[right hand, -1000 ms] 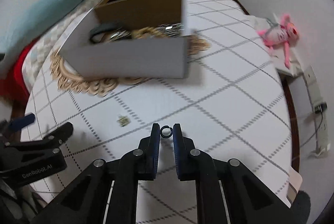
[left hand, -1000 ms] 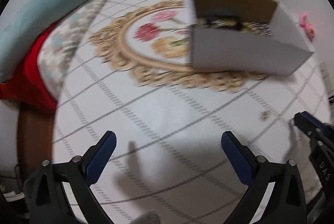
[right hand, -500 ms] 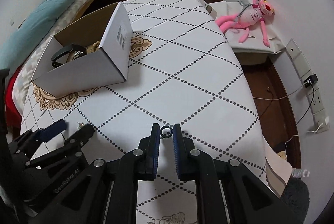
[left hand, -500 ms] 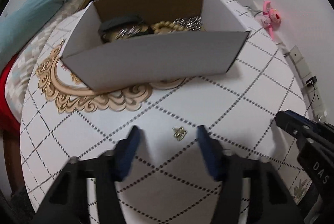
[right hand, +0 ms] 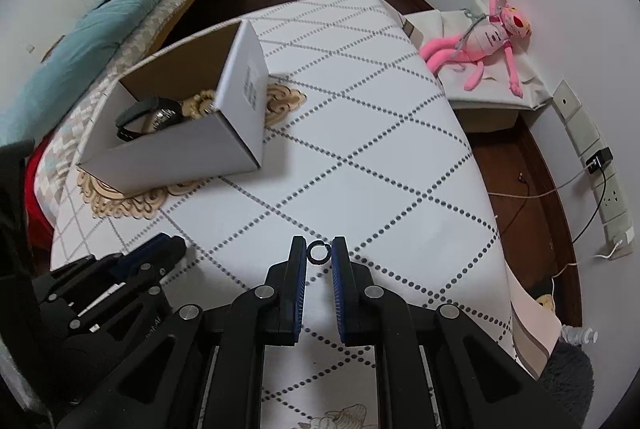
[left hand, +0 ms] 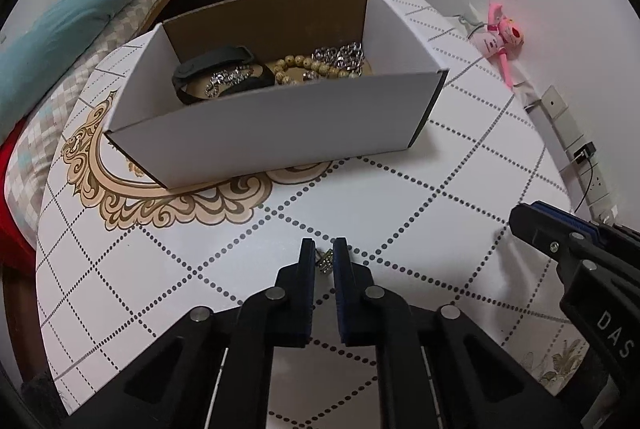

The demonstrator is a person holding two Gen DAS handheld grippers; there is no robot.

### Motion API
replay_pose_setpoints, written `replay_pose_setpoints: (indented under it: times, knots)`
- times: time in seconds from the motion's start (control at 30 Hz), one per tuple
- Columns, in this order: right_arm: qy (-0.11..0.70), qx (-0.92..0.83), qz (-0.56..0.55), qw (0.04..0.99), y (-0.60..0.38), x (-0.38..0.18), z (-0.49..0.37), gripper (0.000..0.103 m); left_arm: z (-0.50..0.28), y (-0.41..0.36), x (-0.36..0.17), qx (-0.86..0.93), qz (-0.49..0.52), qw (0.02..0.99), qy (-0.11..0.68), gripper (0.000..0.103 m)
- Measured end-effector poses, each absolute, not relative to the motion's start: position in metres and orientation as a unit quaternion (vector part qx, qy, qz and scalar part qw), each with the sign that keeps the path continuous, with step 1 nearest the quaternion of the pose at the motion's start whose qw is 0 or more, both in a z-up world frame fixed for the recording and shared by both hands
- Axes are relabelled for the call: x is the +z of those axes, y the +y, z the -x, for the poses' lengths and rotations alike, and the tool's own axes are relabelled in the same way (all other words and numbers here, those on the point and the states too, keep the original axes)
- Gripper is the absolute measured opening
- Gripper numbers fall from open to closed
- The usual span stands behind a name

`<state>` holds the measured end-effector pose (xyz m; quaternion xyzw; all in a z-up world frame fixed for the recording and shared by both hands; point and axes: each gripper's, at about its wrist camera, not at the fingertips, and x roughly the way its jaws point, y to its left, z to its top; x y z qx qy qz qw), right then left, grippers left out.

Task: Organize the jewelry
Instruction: 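Grasp the second black ring with the right tool while the left tool grasps the second gold stud, then drop the second ring and stud into the box from both tools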

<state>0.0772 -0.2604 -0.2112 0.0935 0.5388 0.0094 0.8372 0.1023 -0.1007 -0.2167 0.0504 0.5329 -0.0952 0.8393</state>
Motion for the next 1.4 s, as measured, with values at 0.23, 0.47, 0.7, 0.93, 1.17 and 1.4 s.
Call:
replay_pose_setpoints:
  times: [0.23,0.47,0.7,0.93,1.17,1.4]
  knots:
    - [0.513,0.032,-0.109,0.851,-0.253,-0.178,-0.082,0.013,-0.1,-0.078,-0.185,-0.109,0.001,0.842,0.528,0.005]
    - [0.492,0.07,-0.124,0.859,-0.243,-0.141,-0.103,0.013,-0.118,-0.041,-0.12,-0.115,0.058,0.859,0.496,0.005]
    - [0.51,0.105,-0.122,0.845,-0.221,-0.129,-0.168,0.013,-0.169,-0.024,-0.097,-0.1,0.048,0.86,0.497,0.005]
    - [0.576,0.116,-0.087,0.804,-0.199,-0.158,-0.221,0.013,-0.219,-0.017,-0.121,-0.08,0.037,0.831,0.55,0.007]
    - [0.608,0.111,-0.078,0.782,-0.201,-0.166,-0.239,0.043,-0.24,-0.013,-0.126,-0.046,0.036,0.813,0.579,0.044]
    - [0.592,0.092,-0.075,0.797,-0.214,-0.143,-0.237,0.049,-0.238,-0.001,-0.114,-0.017,0.038,0.827,0.56,0.082]
